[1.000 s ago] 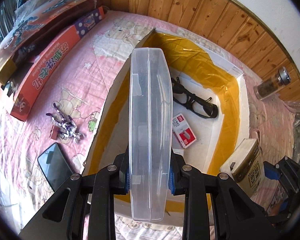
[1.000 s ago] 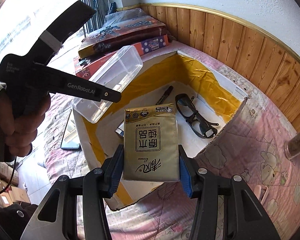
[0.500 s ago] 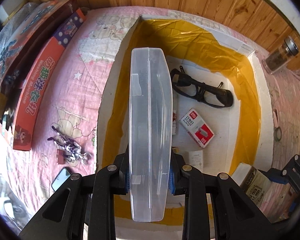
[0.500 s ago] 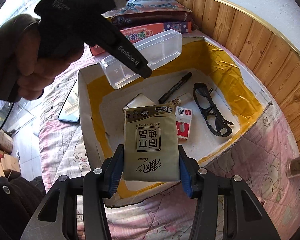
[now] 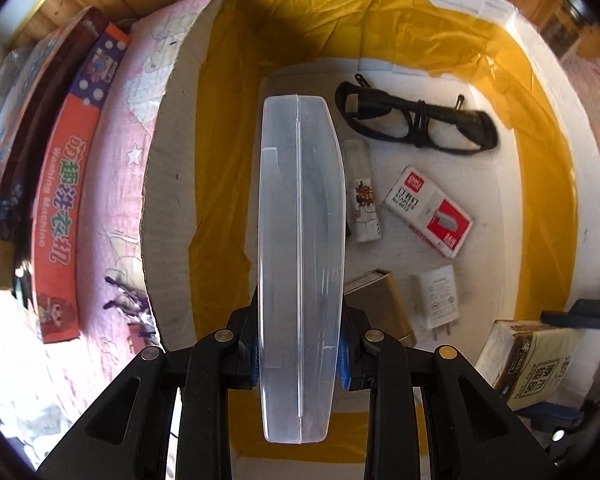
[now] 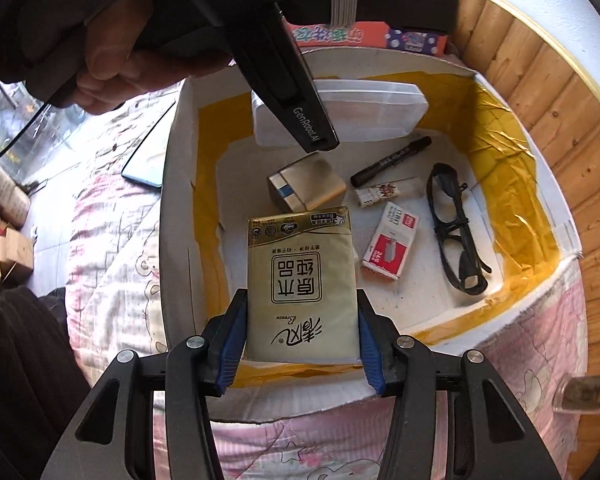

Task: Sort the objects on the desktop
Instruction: 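Carry the plastic case and tissue pack with both tools over the white box, then open both tools to release the plastic case and tissue pack inside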

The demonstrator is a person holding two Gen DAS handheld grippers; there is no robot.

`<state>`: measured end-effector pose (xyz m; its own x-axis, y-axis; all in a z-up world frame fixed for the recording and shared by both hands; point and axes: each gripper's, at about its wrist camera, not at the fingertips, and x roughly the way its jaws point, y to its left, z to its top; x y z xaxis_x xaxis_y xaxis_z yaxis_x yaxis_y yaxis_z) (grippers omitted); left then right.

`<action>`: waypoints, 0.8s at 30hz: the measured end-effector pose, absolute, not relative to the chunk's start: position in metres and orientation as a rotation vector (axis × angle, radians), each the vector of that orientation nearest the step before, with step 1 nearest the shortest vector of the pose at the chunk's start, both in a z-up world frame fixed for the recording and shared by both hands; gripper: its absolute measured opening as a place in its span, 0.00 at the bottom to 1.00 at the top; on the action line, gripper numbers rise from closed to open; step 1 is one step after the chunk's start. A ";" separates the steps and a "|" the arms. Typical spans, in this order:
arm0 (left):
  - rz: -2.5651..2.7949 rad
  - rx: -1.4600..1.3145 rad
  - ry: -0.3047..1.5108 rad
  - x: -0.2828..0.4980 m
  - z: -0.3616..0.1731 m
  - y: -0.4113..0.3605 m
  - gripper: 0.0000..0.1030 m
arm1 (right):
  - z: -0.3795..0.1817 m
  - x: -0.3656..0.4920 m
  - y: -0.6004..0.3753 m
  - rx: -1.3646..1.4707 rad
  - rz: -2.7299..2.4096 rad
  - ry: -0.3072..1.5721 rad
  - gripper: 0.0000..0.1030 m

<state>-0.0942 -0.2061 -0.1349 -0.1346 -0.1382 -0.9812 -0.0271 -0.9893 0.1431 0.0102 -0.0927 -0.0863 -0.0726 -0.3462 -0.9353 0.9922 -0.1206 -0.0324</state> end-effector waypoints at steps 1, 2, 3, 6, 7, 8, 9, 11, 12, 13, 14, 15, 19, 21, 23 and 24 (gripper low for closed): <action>-2.303 2.016 -0.221 -0.093 -0.136 -0.205 0.28 | -0.088 0.009 -0.093 1.001 -1.458 0.919 0.50; -2.301 2.013 -0.247 -0.092 -0.137 -0.203 0.28 | -0.088 0.008 -0.094 1.006 -1.447 0.912 0.50; -2.298 2.010 -0.261 -0.092 -0.137 -0.202 0.28 | -0.089 0.006 -0.094 1.017 -1.435 0.903 0.50; -2.295 2.006 -0.258 -0.092 -0.136 -0.202 0.30 | -0.089 0.005 -0.095 1.022 -1.418 0.893 0.50; -2.292 1.999 -0.252 -0.091 -0.136 -0.203 0.30 | -0.089 0.005 -0.095 1.026 -1.412 0.890 0.50; -2.290 1.996 -0.248 -0.092 -0.136 -0.204 0.30 | -0.089 0.005 -0.095 1.029 -1.408 0.887 0.50; -2.289 1.992 -0.244 -0.092 -0.136 -0.205 0.30 | -0.089 0.005 -0.094 1.033 -1.404 0.882 0.50; -2.287 1.984 -0.216 -0.091 -0.134 -0.208 0.30 | -0.087 0.005 -0.093 1.044 -1.395 0.867 0.51; -2.289 1.982 -0.206 -0.091 -0.133 -0.208 0.30 | -0.086 0.004 -0.092 1.051 -1.391 0.853 0.51; -2.289 1.981 -0.201 -0.091 -0.133 -0.208 0.30 | -0.085 0.003 -0.091 1.059 -1.390 0.836 0.51; -2.287 1.980 -0.195 -0.090 -0.132 -0.208 0.30 | -0.085 0.003 -0.090 1.067 -1.391 0.824 0.51; -2.287 1.980 -0.188 -0.091 -0.131 -0.208 0.31 | -0.084 0.003 -0.090 1.073 -1.394 0.815 0.52; -2.295 1.972 -0.108 -0.089 -0.123 -0.212 0.34 | -0.080 0.001 -0.087 1.097 -1.405 0.772 0.53; -2.299 1.963 -0.042 -0.086 -0.118 -0.217 0.34 | -0.078 0.000 -0.085 1.107 -1.411 0.752 0.53; -2.302 1.958 0.008 -0.083 -0.114 -0.221 0.34 | -0.075 0.000 -0.083 1.112 -1.419 0.739 0.53; -2.304 1.949 0.024 -0.082 -0.111 -0.223 0.34 | -0.074 0.001 -0.081 1.115 -1.424 0.732 0.53</action>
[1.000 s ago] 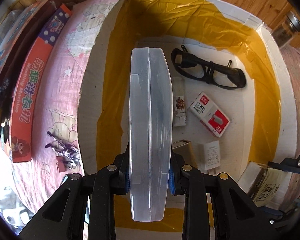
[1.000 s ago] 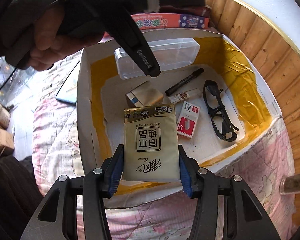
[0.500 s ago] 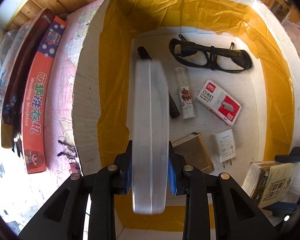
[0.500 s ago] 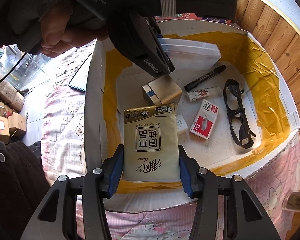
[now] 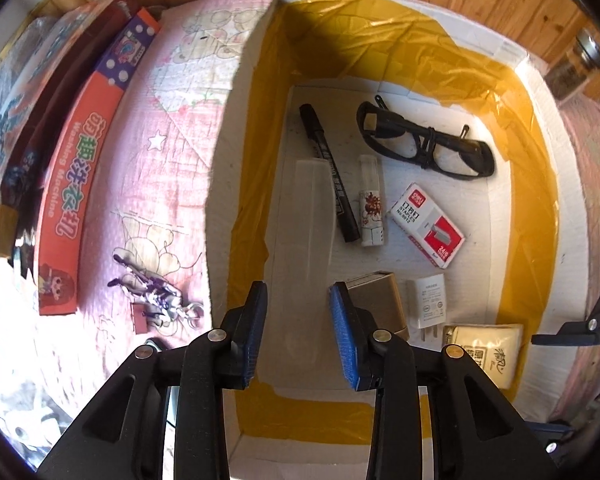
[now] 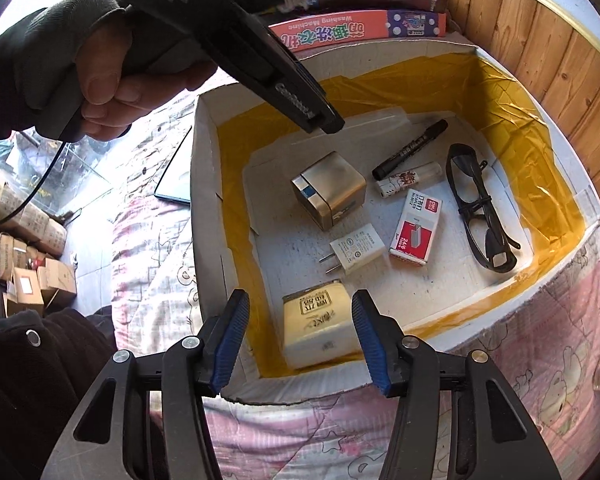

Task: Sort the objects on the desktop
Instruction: 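Open both tools to release the plastic case and tissue pack inside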

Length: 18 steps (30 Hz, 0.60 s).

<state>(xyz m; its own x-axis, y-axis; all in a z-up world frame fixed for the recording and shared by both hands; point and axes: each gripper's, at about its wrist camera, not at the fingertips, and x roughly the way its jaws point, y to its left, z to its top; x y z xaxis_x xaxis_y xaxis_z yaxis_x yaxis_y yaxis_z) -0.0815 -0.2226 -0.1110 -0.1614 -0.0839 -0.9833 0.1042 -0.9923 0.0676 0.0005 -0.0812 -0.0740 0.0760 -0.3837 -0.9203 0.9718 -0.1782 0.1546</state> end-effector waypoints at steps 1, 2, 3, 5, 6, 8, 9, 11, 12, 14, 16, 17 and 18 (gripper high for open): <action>-2.307 1.945 0.034 -0.080 -0.109 -0.223 0.34 | -0.072 0.001 -0.079 1.121 -1.429 0.722 0.53; -2.313 1.945 0.048 -0.078 -0.106 -0.224 0.34 | -0.071 0.000 -0.078 1.126 -1.432 0.714 0.53; -2.315 1.945 0.059 -0.076 -0.105 -0.224 0.34 | -0.070 0.001 -0.077 1.129 -1.438 0.708 0.53; -2.319 1.939 0.070 -0.073 -0.102 -0.227 0.34 | -0.068 0.001 -0.075 1.131 -1.446 0.701 0.53; -2.322 1.936 0.072 -0.071 -0.100 -0.226 0.34 | -0.067 0.002 -0.074 1.130 -1.449 0.696 0.53; -2.325 1.929 0.074 -0.068 -0.097 -0.229 0.34 | -0.064 0.004 -0.072 1.126 -1.462 0.688 0.53; -2.328 1.923 0.076 -0.066 -0.095 -0.228 0.34 | -0.062 0.005 -0.071 1.126 -1.471 0.684 0.53; -2.335 1.910 0.080 -0.060 -0.090 -0.227 0.34 | -0.059 0.006 -0.069 1.123 -1.484 0.669 0.53; -2.337 1.905 0.082 -0.058 -0.088 -0.227 0.34 | -0.057 0.006 -0.068 1.122 -1.493 0.662 0.54; -2.351 1.893 0.077 -0.053 -0.082 -0.224 0.34 | -0.054 0.007 -0.065 1.120 -1.518 0.656 0.55; -2.361 1.883 0.072 -0.049 -0.076 -0.222 0.34 | -0.049 0.008 -0.061 1.119 -1.538 0.640 0.56; -2.368 1.879 0.071 -0.046 -0.073 -0.220 0.34 | -0.047 0.009 -0.059 1.117 -1.546 0.635 0.56; -2.374 1.873 0.068 -0.044 -0.070 -0.218 0.34 | -0.045 0.010 -0.058 1.113 -1.557 0.634 0.56</action>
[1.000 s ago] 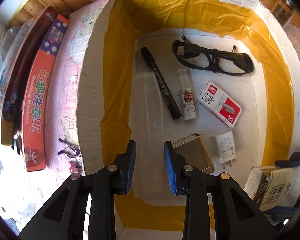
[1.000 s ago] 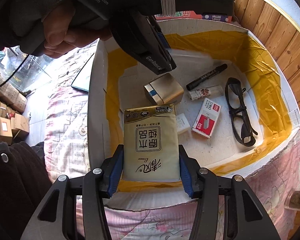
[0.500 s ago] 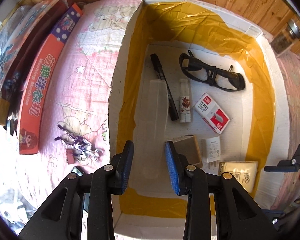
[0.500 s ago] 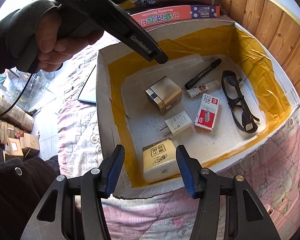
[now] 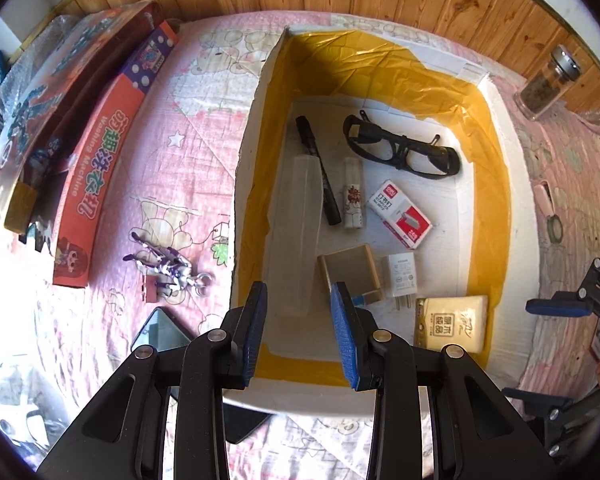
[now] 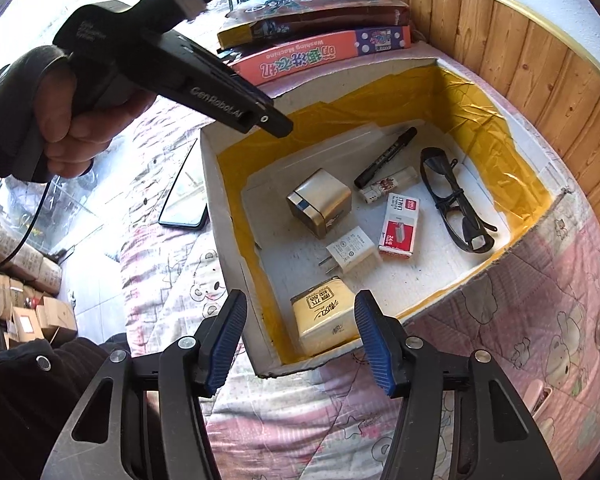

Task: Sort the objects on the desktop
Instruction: 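Open both tools to release the plastic case and tissue pack inside, then move both tools back toward the pink stapler and green tape roll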

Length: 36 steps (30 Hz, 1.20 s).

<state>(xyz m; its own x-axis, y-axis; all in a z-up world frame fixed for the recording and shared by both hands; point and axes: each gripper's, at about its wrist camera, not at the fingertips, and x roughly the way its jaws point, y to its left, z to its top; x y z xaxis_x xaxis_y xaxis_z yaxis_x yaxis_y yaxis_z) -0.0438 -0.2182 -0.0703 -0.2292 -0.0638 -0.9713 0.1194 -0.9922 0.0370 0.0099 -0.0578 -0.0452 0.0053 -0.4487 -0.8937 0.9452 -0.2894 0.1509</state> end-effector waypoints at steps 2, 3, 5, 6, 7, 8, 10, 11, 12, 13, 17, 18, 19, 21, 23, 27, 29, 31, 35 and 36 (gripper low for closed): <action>-2.387 1.862 0.066 -0.039 -0.065 -0.215 0.34 | -0.040 0.012 -0.054 1.109 -1.572 0.621 0.56; -2.393 1.859 0.067 -0.037 -0.062 -0.212 0.34 | -0.038 0.013 -0.052 1.105 -1.578 0.615 0.56; -2.406 1.852 0.060 -0.033 -0.058 -0.207 0.34 | -0.034 0.015 -0.048 1.096 -1.601 0.609 0.56; -2.413 1.849 0.058 -0.031 -0.055 -0.204 0.34 | -0.031 0.015 -0.046 1.096 -1.609 0.601 0.56; -2.418 1.846 0.055 -0.030 -0.053 -0.202 0.34 | -0.029 0.016 -0.043 1.094 -1.617 0.592 0.56; -2.424 1.843 0.051 -0.028 -0.051 -0.199 0.34 | -0.027 0.017 -0.040 1.091 -1.629 0.586 0.57; -2.439 1.838 0.044 -0.025 -0.046 -0.194 0.34 | -0.023 0.018 -0.034 1.084 -1.657 0.571 0.57; -2.446 1.834 0.040 -0.024 -0.044 -0.192 0.34 | -0.021 0.019 -0.031 1.083 -1.668 0.558 0.58; -2.453 1.829 0.036 -0.023 -0.041 -0.190 0.34 | -0.019 0.019 -0.028 1.081 -1.680 0.543 0.59; -2.461 1.825 0.035 -0.022 -0.038 -0.187 0.34 | -0.016 0.019 -0.024 1.074 -1.699 0.529 0.60; -2.498 1.809 0.027 -0.017 -0.025 -0.177 0.34 | -0.006 0.017 -0.009 1.056 -1.763 0.452 0.61; -2.506 1.806 0.026 -0.016 -0.023 -0.175 0.34 | -0.004 0.016 -0.006 1.052 -1.781 0.429 0.61; -2.514 1.803 0.024 -0.014 -0.021 -0.172 0.34 | -0.002 0.015 -0.001 1.050 -1.800 0.405 0.62; -2.531 1.796 0.023 -0.010 -0.016 -0.166 0.34 | 0.001 0.013 0.006 1.051 -1.826 0.355 0.62; -2.549 1.790 0.024 -0.006 -0.012 -0.160 0.34 | 0.002 0.011 0.013 1.050 -1.849 0.309 0.63; -2.591 1.781 0.015 0.003 -0.007 -0.142 0.34 | 0.001 0.009 0.026 1.055 -1.893 0.231 0.63; -2.613 1.789 0.013 0.006 -0.007 -0.130 0.34 | -0.001 0.008 0.034 1.059 -1.920 0.192 0.63; -2.637 1.816 0.034 0.008 -0.008 -0.117 0.34 | -0.002 0.006 0.045 1.054 -1.957 0.142 0.63; -2.668 1.884 0.077 0.003 -0.014 -0.086 0.35 | -0.007 -0.002 0.073 1.066 -2.050 0.048 0.63; -2.675 1.901 0.086 0.000 -0.016 -0.078 0.35 | -0.010 -0.005 0.082 1.078 -2.074 0.025 0.63</action>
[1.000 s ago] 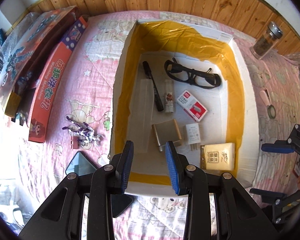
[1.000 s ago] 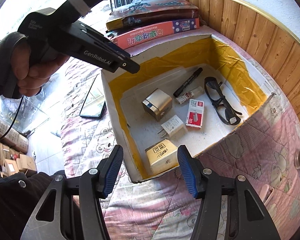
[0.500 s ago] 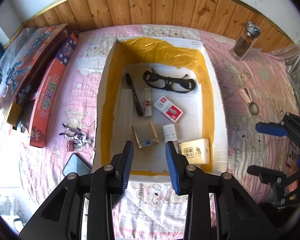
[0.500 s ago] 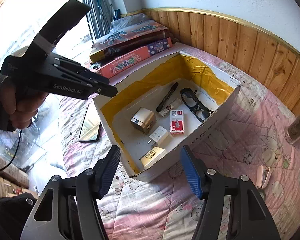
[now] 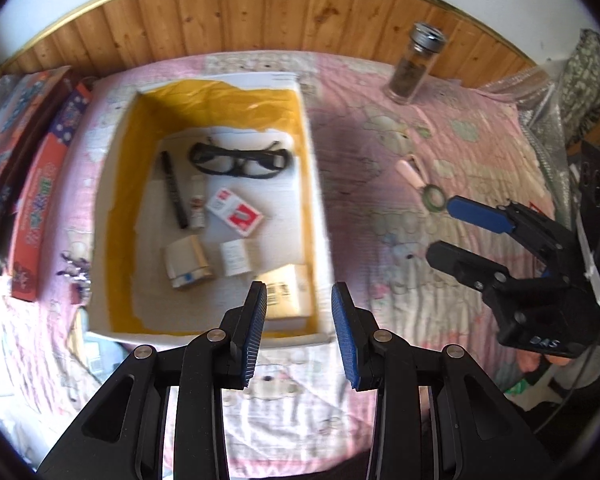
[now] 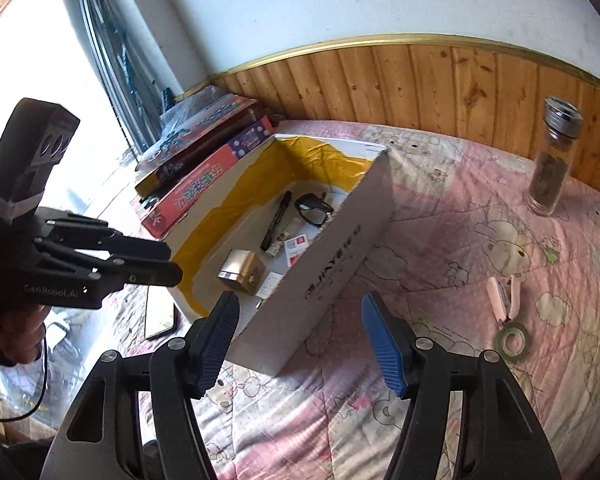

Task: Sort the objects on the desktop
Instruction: 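Move both tools back toward the pink stapler and green tape roll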

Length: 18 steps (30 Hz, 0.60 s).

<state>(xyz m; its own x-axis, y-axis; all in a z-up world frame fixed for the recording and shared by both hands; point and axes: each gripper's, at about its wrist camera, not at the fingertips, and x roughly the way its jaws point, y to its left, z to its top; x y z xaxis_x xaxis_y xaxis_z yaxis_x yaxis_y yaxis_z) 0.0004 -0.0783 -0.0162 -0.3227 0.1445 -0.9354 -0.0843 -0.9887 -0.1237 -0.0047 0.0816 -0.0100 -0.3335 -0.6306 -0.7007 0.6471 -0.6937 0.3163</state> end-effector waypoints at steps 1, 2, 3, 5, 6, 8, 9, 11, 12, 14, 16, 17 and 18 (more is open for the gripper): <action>2.426 -1.737 -0.085 -0.003 -0.018 -0.070 0.36 | -0.013 -0.008 0.088 1.093 -2.091 0.009 0.63; 2.410 -1.736 -0.092 -0.006 -0.021 -0.063 0.36 | -0.017 -0.011 0.097 1.110 -2.113 -0.012 0.63; 2.395 -1.734 -0.101 -0.010 -0.023 -0.056 0.36 | -0.020 -0.014 0.104 1.122 -2.129 -0.029 0.63; 2.366 -1.736 -0.117 -0.017 -0.028 -0.042 0.36 | -0.028 -0.020 0.121 1.151 -2.162 -0.061 0.63; 2.353 -1.740 -0.128 -0.022 -0.031 -0.036 0.36 | -0.032 -0.023 0.131 1.165 -2.187 -0.077 0.63; 2.329 -1.742 -0.150 -0.031 -0.036 -0.023 0.36 | -0.039 -0.028 0.148 1.190 -2.220 -0.108 0.63; 2.322 -1.743 -0.162 -0.037 -0.039 -0.016 0.37 | -0.043 -0.030 0.157 1.204 -2.240 -0.127 0.63; 2.306 -1.746 -0.176 -0.051 -0.046 -0.002 0.37 | -0.053 -0.038 0.174 1.242 -2.279 -0.170 0.63; 2.299 -1.747 -0.177 -0.058 -0.050 0.005 0.37 | -0.059 -0.043 0.184 1.268 -2.298 -0.198 0.63; 2.285 -1.745 -0.169 -0.076 -0.058 0.023 0.37 | -0.069 -0.050 0.199 1.304 -2.327 -0.239 0.63; 2.280 -1.750 -0.156 -0.093 -0.069 0.039 0.37 | -0.080 -0.057 0.212 1.335 -2.352 -0.261 0.63; 2.278 -1.757 -0.138 -0.104 -0.078 0.050 0.37 | -0.085 -0.061 0.217 1.349 -2.360 -0.271 0.63; 2.273 -1.764 -0.126 -0.112 -0.085 0.057 0.37 | -0.090 -0.065 0.221 1.361 -2.365 -0.277 0.63</action>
